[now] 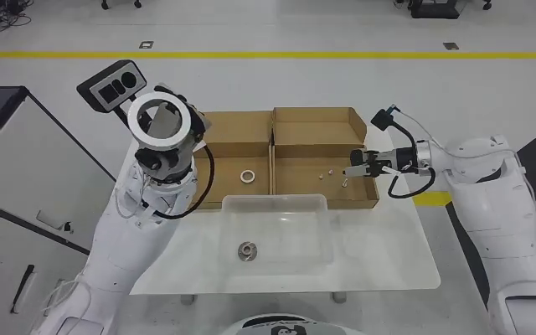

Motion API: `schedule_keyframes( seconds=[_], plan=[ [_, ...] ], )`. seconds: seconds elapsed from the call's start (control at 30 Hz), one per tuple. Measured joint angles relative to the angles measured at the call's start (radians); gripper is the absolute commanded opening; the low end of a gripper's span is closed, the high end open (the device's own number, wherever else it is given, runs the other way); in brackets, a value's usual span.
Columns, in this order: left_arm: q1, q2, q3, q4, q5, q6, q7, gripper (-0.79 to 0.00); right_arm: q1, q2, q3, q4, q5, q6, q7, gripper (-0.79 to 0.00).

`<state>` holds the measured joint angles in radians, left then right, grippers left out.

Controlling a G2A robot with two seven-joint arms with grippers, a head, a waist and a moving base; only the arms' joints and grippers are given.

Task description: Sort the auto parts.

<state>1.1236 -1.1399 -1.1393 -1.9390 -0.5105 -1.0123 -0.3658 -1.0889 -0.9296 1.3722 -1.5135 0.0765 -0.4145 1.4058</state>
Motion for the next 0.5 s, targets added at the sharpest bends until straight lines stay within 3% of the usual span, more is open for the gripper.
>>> schedule_keyframes(
  seconds=[0.07,0.37,0.5],
  plan=[
    [0.002,0.000,-0.005,0.000,0.009,0.010,-0.002,-0.785,0.000,0.000,0.000,0.000,0.000,0.000,0.000,0.000],
    [0.048,0.015,-0.088,0.037,0.209,0.218,-0.106,-0.785,0.000,0.000,0.000,0.000,0.000,0.000,0.000,0.000],
    [0.067,0.014,-0.118,0.057,0.239,0.262,-0.057,-0.785,0.000,0.000,0.000,0.000,0.000,0.000,0.000,0.000]
  ],
)
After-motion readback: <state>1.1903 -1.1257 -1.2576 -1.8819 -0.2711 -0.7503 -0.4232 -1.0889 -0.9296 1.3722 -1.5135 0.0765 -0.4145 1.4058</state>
